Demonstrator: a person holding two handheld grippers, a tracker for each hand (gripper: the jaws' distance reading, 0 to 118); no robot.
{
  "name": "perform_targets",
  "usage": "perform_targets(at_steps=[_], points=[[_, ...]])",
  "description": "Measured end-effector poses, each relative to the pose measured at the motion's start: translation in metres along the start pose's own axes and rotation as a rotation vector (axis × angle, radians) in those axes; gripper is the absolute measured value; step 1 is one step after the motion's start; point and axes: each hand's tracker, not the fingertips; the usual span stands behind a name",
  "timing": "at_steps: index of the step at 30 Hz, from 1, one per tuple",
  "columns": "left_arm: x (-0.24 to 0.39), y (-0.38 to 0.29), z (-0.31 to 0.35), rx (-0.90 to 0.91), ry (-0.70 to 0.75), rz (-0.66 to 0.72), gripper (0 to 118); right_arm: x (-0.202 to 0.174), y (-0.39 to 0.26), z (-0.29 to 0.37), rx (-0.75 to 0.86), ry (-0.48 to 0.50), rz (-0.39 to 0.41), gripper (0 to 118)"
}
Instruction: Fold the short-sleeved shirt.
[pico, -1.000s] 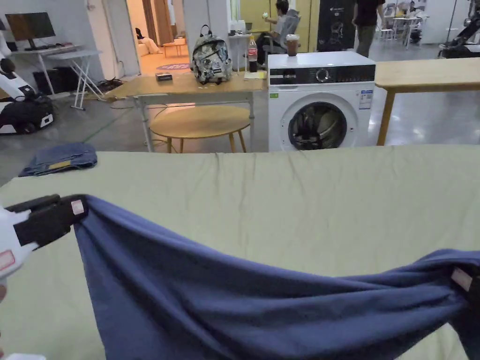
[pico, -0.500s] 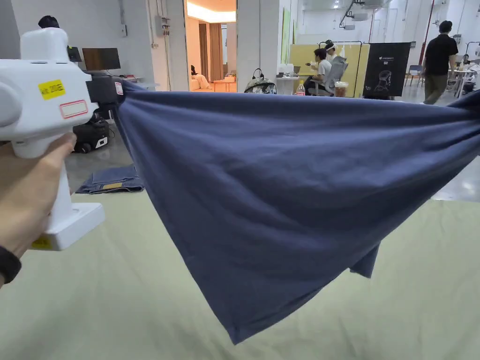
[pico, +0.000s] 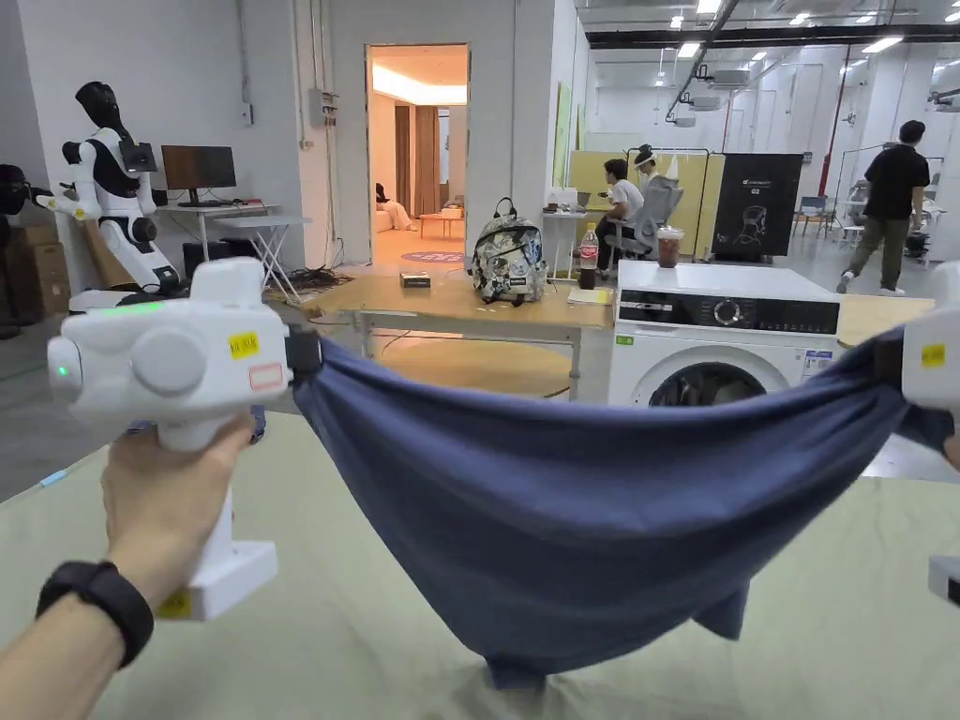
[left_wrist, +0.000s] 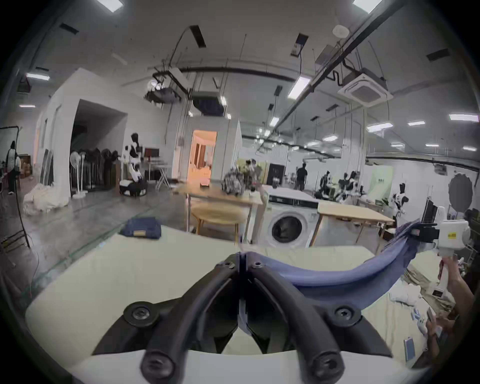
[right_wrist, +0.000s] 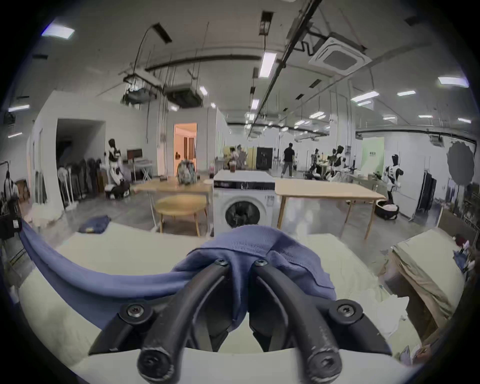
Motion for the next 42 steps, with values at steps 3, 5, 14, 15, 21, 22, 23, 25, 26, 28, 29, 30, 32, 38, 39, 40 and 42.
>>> perform_targets(at_steps=[3, 5, 14, 15, 21, 22, 23, 25, 26, 28, 29, 30, 32, 38, 39, 40, 42], points=[[-0.007, -0.047, -0.02, -0.09, -0.016, 0.022, 0, 0.01, -0.05, -0.021, -0.081, 0.031, -0.043, 7], [-0.01, -0.081, -0.009, -0.122, -0.03, 0.034, 0, 0.02, -0.086, -0.025, -0.116, 0.036, -0.041, 7], [-0.025, -0.267, 0.127, -0.303, -0.093, 0.201, 0, 0.075, -0.297, 0.098, -0.315, 0.072, -0.223, 7], [-0.026, -0.285, 0.145, -0.308, -0.073, 0.24, 0, 0.073, -0.315, 0.125, -0.333, 0.062, -0.249, 7], [-0.032, -0.326, 0.216, -0.355, -0.001, 0.279, 0, 0.082, -0.393, 0.212, -0.408, 0.037, -0.416, 7], [-0.033, -0.329, 0.221, -0.381, -0.003, 0.279, 0, 0.08, -0.4, 0.225, -0.401, 0.015, -0.426, 7], [-0.033, -0.333, 0.227, -0.377, 0.0, 0.278, 0, 0.081, -0.404, 0.229, -0.396, 0.023, -0.437, 7], [-0.056, -0.35, 0.23, -0.386, -0.005, 0.275, 0, 0.078, -0.412, 0.244, -0.393, 0.037, -0.426, 7], [-0.056, -0.353, 0.231, -0.392, -0.007, 0.269, 0, 0.076, -0.414, 0.247, -0.385, 0.029, -0.393, 8], [-0.061, -0.36, 0.234, -0.38, -0.016, 0.241, 0, 0.073, -0.416, 0.253, -0.37, 0.001, -0.33, 25], [-0.062, -0.36, 0.234, -0.381, -0.017, 0.235, 1, 0.072, -0.417, 0.255, -0.388, -0.02, -0.298, 57], [-0.063, -0.361, 0.235, -0.388, -0.028, 0.226, 12, 0.073, -0.418, 0.26, -0.376, -0.04, -0.281, 83], [-0.058, -0.357, 0.239, -0.369, 0.01, 0.175, 62, 0.077, -0.418, 0.272, -0.348, -0.046, -0.278, 93], [-0.019, -0.314, 0.273, -0.196, 0.007, 0.005, 77, 0.062, -0.371, 0.319, -0.187, 0.034, -0.15, 94], [-0.009, -0.304, 0.278, -0.157, -0.002, -0.016, 76, 0.055, -0.362, 0.322, -0.15, 0.043, -0.111, 93], [0.003, -0.294, 0.283, -0.126, -0.017, -0.024, 77, 0.048, -0.352, 0.322, -0.134, 0.058, -0.085, 93], [0.021, -0.277, 0.29, -0.053, -0.027, -0.027, 76, 0.032, -0.331, 0.316, -0.114, 0.123, -0.073, 83]])
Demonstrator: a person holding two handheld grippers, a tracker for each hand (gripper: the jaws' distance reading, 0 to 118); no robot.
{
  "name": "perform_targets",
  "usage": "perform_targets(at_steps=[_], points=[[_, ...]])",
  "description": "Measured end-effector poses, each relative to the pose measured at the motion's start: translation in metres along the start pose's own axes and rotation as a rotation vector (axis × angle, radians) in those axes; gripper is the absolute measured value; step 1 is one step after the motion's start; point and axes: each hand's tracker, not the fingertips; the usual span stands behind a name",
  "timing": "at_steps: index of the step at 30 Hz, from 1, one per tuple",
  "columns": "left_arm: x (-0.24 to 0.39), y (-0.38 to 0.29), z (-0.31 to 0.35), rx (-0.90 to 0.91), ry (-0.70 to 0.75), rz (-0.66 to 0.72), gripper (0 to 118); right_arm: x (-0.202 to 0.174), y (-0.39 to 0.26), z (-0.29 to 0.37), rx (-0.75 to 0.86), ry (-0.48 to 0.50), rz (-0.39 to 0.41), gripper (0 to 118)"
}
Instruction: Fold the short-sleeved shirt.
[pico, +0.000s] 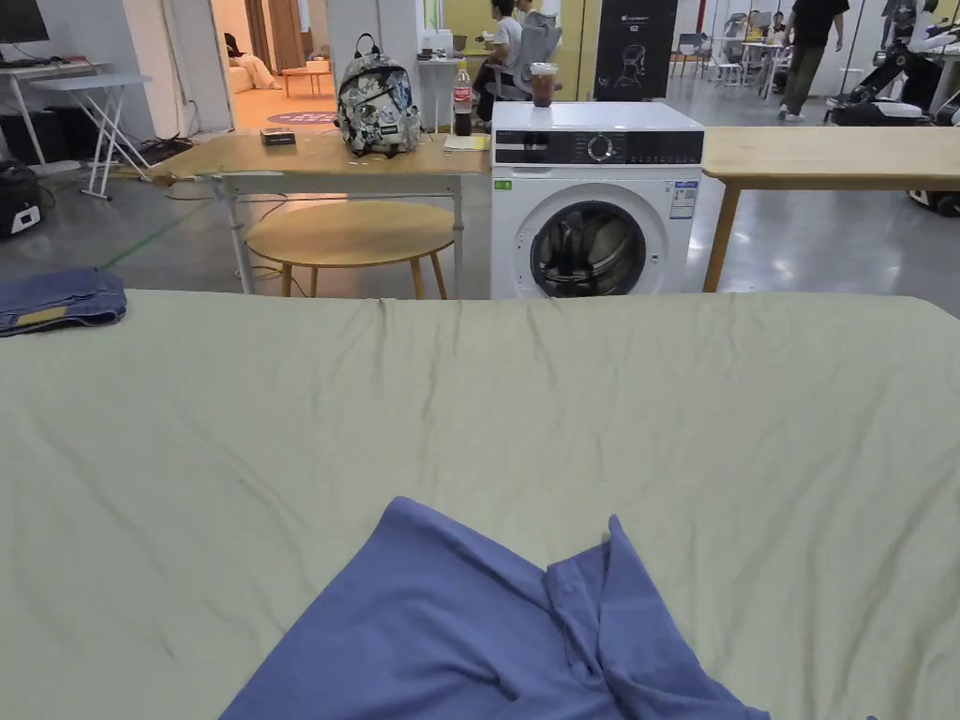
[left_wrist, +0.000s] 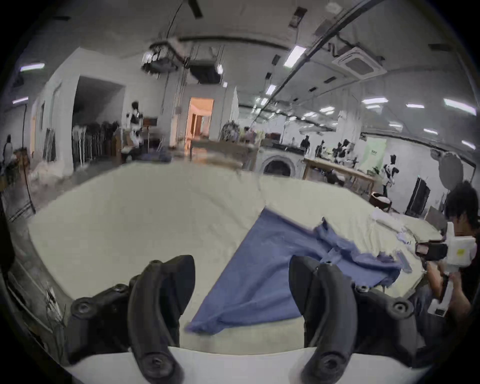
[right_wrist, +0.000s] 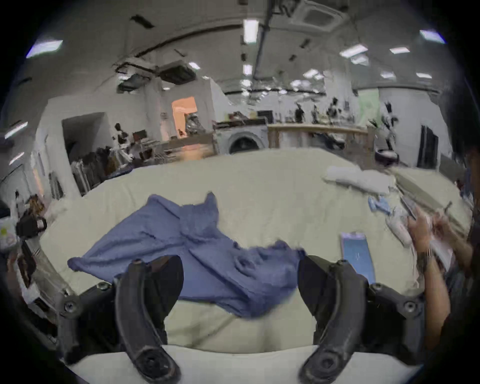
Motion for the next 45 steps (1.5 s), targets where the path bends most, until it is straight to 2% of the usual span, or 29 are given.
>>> perform_targets(at_steps=[1, 2, 3, 4, 5, 6, 7, 8, 14, 17, 18, 19, 20, 24, 29, 31, 32, 34, 36, 38, 40, 41, 43, 44, 45], points=[[0.007, 0.007, 0.002, 0.025, -0.006, 0.008, 76, -0.004, 0.005, -0.004, 0.008, 0.032, -0.004, 71], [0.013, 0.014, 0.003, 0.033, 0.001, 0.01, 74, -0.01, 0.012, -0.008, 0.005, 0.054, -0.007, 51], [0.019, 0.019, 0.005, 0.045, 0.013, 0.007, 63, -0.017, 0.017, -0.013, 0.005, 0.062, 0.0, 31], [0.023, 0.022, 0.007, 0.053, 0.015, 0.002, 40, -0.024, 0.019, -0.017, 0.014, 0.069, 0.014, 11], [0.026, 0.024, 0.008, 0.06, 0.014, -0.001, 24, -0.027, 0.018, -0.02, 0.024, 0.076, 0.03, 0], [0.028, 0.026, 0.009, 0.065, 0.022, -0.004, 15, -0.034, 0.019, -0.024, 0.022, 0.07, 0.056, 0], [0.03, 0.028, 0.01, 0.06, 0.025, -0.008, 15, -0.04, 0.02, -0.026, 0.028, 0.076, 0.067, 0], [0.031, 0.029, 0.013, 0.055, 0.029, -0.018, 0, -0.043, 0.021, -0.028, 0.023, 0.087, 0.081, 0], [0.013, 0.025, 0.02, 0.019, 0.075, -0.023, 0, -0.048, 0.02, -0.033, 0.037, 0.106, 0.092, 0], [-0.015, 0.013, 0.012, -0.044, 0.068, 0.105, 0, -0.041, 0.014, -0.035, 0.027, 0.103, 0.086, 0], [-0.028, 0.004, 0.003, -0.116, 0.064, 0.16, 8, -0.037, 0.012, -0.035, 0.024, 0.102, 0.079, 0], [-0.038, -0.008, -0.007, -0.145, 0.086, 0.194, 29, -0.035, 0.009, -0.035, 0.019, 0.105, 0.07, 0], [-0.044, -0.021, -0.016, -0.18, 0.109, 0.21, 45, -0.032, 0.007, -0.035, 0.013, 0.108, 0.06, 0], [-0.069, -0.071, -0.052, -0.362, 0.134, 0.337, 45, -0.022, -0.001, -0.033, -0.023, 0.101, 0.028, 0], [-0.063, -0.107, -0.081, -0.412, 0.126, 0.3, 45, -0.009, -0.001, -0.027, -0.044, 0.06, 0.027, 0], [-0.058, -0.109, -0.087, -0.432, 0.151, 0.286, 39, -0.004, -0.002, -0.027, -0.052, 0.042, 0.022, 0], [-0.057, -0.108, -0.086, -0.419, 0.146, 0.282, 24, -0.002, -0.002, -0.027, -0.055, 0.034, 0.02, 0], [-0.054, -0.106, -0.091, -0.442, 0.165, 0.269, 5, 0.0, -0.002, -0.028, -0.056, 0.021, 0.01, 0], [-0.044, -0.11, -0.097, -0.47, 0.13, 0.237, 4, 0.003, 0.0, -0.036, -0.067, 0.019, -0.012, 0], [-0.033, -0.117, -0.101, -0.49, 0.185, 0.096, 4, 0.003, 0.008, -0.049, -0.076, 0.027, -0.019, 0], [-0.031, -0.114, -0.103, -0.5, 0.195, 0.068, 4, 0.002, 0.024, -0.071, -0.102, 0.033, -0.006, 0], [-0.033, -0.113, -0.105, -0.505, 0.189, 0.085, 4, -0.002, 0.038, -0.086, -0.149, 0.044, 0.026, 14], [-0.032, -0.11, -0.103, -0.516, 0.189, 0.082, 4, -0.006, 0.058, -0.133, -0.235, 0.124, 0.074, 76], [-0.031, -0.11, -0.102, -0.518, 0.187, 0.083, 4, -0.009, 0.064, -0.151, -0.256, 0.139, 0.077, 100], [-0.031, -0.11, -0.102, -0.518, 0.186, 0.085, 4, -0.014, 0.074, -0.177, -0.276, 0.146, 0.06, 102]])
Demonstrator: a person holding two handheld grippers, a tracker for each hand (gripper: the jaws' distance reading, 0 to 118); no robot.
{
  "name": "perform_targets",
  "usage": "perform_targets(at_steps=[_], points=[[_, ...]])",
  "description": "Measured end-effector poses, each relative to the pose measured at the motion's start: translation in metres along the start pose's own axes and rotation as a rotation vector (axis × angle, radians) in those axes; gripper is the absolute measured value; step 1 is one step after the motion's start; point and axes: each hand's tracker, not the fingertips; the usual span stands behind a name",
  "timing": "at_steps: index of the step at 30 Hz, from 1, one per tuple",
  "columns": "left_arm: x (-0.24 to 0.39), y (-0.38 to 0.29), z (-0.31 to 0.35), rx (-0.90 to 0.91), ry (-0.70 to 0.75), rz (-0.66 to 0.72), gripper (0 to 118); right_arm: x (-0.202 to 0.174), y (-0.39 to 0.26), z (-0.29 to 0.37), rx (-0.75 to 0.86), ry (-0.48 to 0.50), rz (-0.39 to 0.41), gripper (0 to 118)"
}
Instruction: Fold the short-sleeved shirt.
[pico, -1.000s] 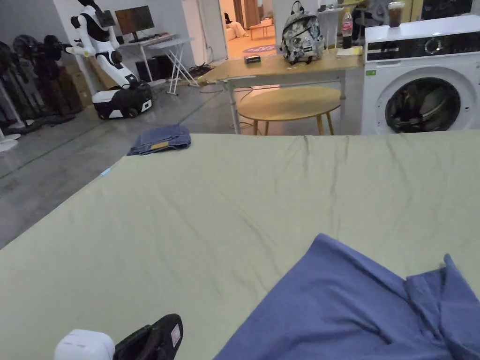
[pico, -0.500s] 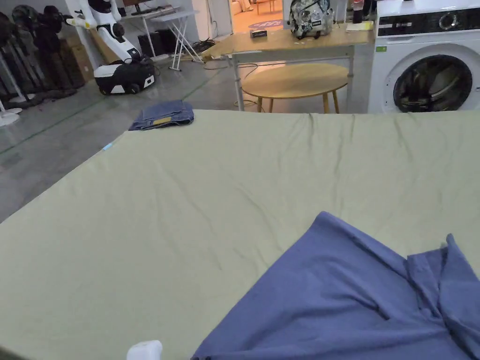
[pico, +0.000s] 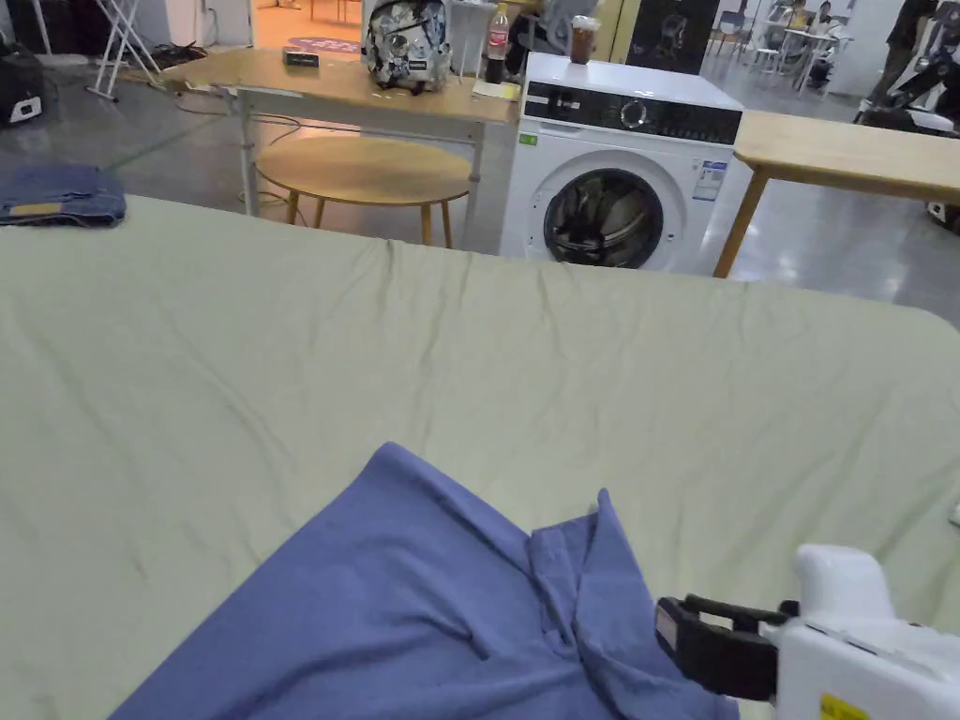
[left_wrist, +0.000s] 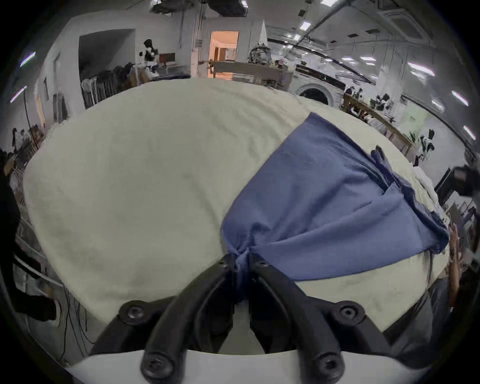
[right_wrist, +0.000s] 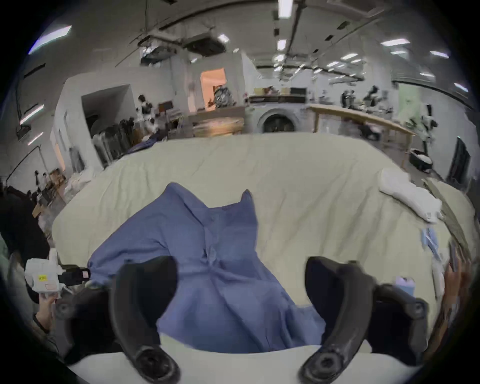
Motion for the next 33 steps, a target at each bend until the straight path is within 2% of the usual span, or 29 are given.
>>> perform_targets(at_steps=[3, 5, 8, 9, 11, 12, 13, 14, 15, 17, 20, 23, 25, 28, 30, 33], points=[[-0.002, -0.001, 0.002, 0.002, -0.009, 0.022, 4, 0.006, 0.039, -0.074, -0.092, 0.006, -0.032, 102], [0.0, 0.001, 0.007, 0.004, -0.019, 0.043, 4, 0.012, 0.055, -0.127, -0.226, -0.075, -0.067, 102], [0.001, 0.002, 0.009, 0.0, -0.036, 0.078, 4, 0.023, 0.049, -0.197, -0.402, -0.207, -0.037, 101], [0.0, 0.0, 0.008, 0.002, -0.038, 0.084, 4, 0.026, 0.042, -0.211, -0.457, -0.21, -0.061, 101], [0.001, -0.001, 0.008, 0.002, -0.046, 0.103, 4, 0.02, 0.037, -0.207, -0.409, -0.202, -0.059, 96], [0.002, -0.001, 0.008, 0.002, -0.044, 0.106, 4, 0.014, 0.038, -0.193, -0.356, -0.216, -0.083, 84], [-0.002, -0.001, 0.006, 0.007, -0.041, 0.109, 4, 0.012, 0.039, -0.184, -0.34, -0.186, -0.08, 65], [-0.002, -0.002, 0.006, 0.008, -0.039, 0.116, 4, 0.011, 0.04, -0.179, -0.337, -0.198, -0.06, 27], [-0.001, -0.002, 0.006, 0.009, -0.037, 0.117, 4, 0.013, 0.041, -0.174, -0.331, -0.204, -0.038, 0], [-0.004, -0.001, 0.007, 0.016, -0.047, 0.117, 4, 0.013, 0.04, -0.153, -0.281, -0.175, -0.025, 0], [-0.015, 0.005, 0.019, 0.069, -0.125, 0.188, 4, 0.022, 0.042, -0.122, -0.178, -0.116, -0.051, 0], [-0.02, 0.026, 0.054, 0.219, -0.144, 0.188, 3, 0.022, 0.058, -0.06, -0.022, -0.072, -0.032, 0], [-0.025, 0.053, 0.075, 0.325, -0.225, 0.199, 3, 0.028, 0.075, -0.021, 0.06, -0.053, -0.022, 0], [-0.015, 0.105, 0.107, 0.455, -0.252, 0.109, 3, 0.031, 0.105, 0.048, 0.22, -0.084, 0.015, 0], [0.0, 0.147, 0.122, 0.534, -0.285, 0.012, 3, 0.038, 0.128, 0.086, 0.299, -0.083, 0.004, 0], [0.016, 0.213, 0.126, 0.567, -0.274, -0.036, 2, 0.042, 0.161, 0.131, 0.402, -0.097, -0.005, 0]])
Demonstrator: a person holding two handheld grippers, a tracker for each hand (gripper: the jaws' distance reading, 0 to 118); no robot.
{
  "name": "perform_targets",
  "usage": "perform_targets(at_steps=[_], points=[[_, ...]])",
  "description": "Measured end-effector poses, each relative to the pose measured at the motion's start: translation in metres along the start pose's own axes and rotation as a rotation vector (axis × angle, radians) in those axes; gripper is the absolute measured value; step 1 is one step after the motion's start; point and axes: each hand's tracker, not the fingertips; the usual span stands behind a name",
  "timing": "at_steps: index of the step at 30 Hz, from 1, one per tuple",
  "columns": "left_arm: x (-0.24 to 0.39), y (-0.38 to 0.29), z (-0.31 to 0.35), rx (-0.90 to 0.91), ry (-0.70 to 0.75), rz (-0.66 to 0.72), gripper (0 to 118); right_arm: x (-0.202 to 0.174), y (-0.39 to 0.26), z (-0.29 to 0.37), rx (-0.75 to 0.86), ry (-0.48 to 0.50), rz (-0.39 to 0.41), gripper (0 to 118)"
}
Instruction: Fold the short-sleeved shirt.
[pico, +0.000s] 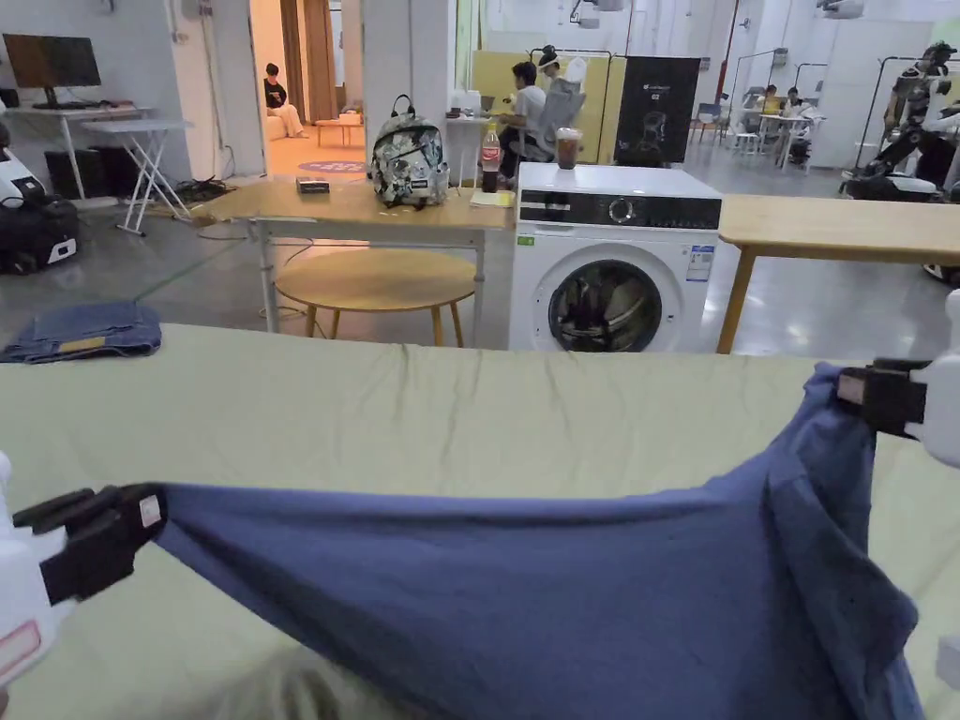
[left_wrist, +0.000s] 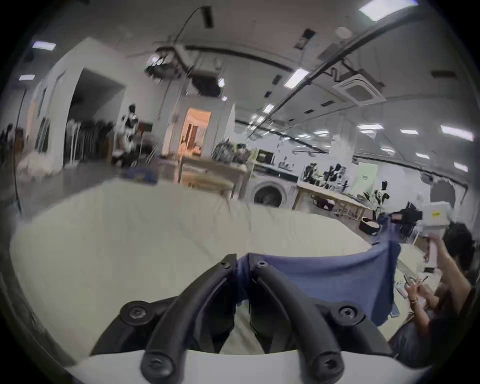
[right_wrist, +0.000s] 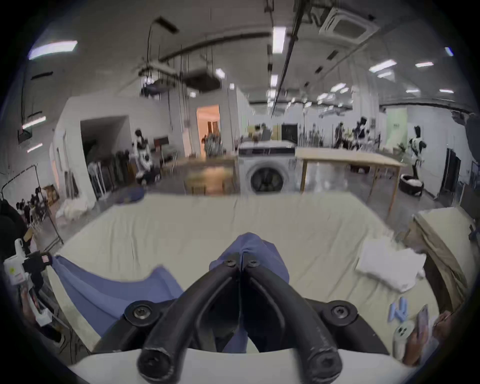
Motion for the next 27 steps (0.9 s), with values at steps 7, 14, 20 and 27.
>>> perform_targets(at_steps=[7, 14, 20, 27], points=[[0.044, 0.13, -0.069, 0.108, -0.011, -0.139, 2, -0.006, 0.114, -0.001, 0.146, -0.069, 0.041, 0], [0.04, 0.219, -0.117, 0.173, 0.029, -0.185, 2, -0.019, 0.204, -0.041, 0.212, -0.111, 0.078, 0], [0.04, 0.273, -0.15, 0.187, 0.096, -0.243, 2, -0.027, 0.265, -0.095, 0.258, -0.109, 0.101, 0], [0.039, 0.295, -0.157, 0.194, 0.071, -0.221, 2, -0.036, 0.317, -0.117, 0.318, -0.101, 0.085, 0]])
